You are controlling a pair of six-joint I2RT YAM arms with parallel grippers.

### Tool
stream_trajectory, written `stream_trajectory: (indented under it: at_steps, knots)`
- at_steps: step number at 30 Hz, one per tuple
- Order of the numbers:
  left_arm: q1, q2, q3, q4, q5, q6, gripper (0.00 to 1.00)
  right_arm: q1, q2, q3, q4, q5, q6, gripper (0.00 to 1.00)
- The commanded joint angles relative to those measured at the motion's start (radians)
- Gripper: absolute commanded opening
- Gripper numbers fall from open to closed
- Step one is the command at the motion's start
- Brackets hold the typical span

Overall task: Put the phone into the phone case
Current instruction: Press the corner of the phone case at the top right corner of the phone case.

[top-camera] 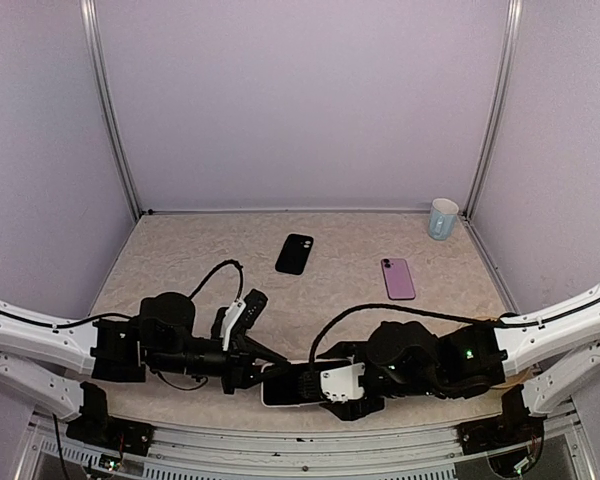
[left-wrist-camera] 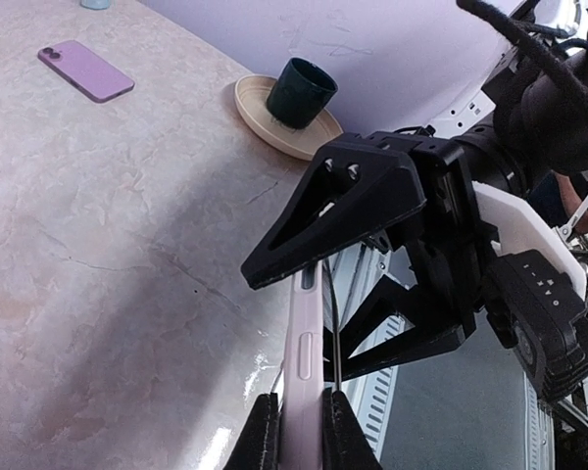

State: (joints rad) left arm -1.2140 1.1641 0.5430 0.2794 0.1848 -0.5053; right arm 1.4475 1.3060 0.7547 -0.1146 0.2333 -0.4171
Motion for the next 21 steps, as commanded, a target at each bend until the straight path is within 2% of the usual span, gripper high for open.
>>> stream_trajectory:
  at_steps: [1, 8, 10, 14, 21]
  knots:
    - [0.008, -0.063, -0.04, -0.001, -0.144, 0.094, 0.12, -0.007, -0.053, 0.006, 0.03, -0.104, 0.081, 0.51]
    - [0.005, -0.16, -0.09, 0.026, -0.242, 0.07, 0.3, -0.014, -0.033, 0.003, 0.037, -0.105, 0.096, 0.5]
    - [0.005, -0.184, -0.106, 0.041, -0.257, 0.058, 0.42, -0.016, -0.03, 0.001, 0.043, -0.1, 0.101, 0.5]
    - [0.007, -0.247, -0.137, 0.061, -0.285, 0.041, 0.55, -0.02, -0.022, 0.004, 0.047, -0.085, 0.118, 0.49]
    - [0.013, -0.335, -0.171, 0.034, -0.358, 0.016, 0.68, -0.032, 0.003, 0.011, 0.048, -0.039, 0.165, 0.48]
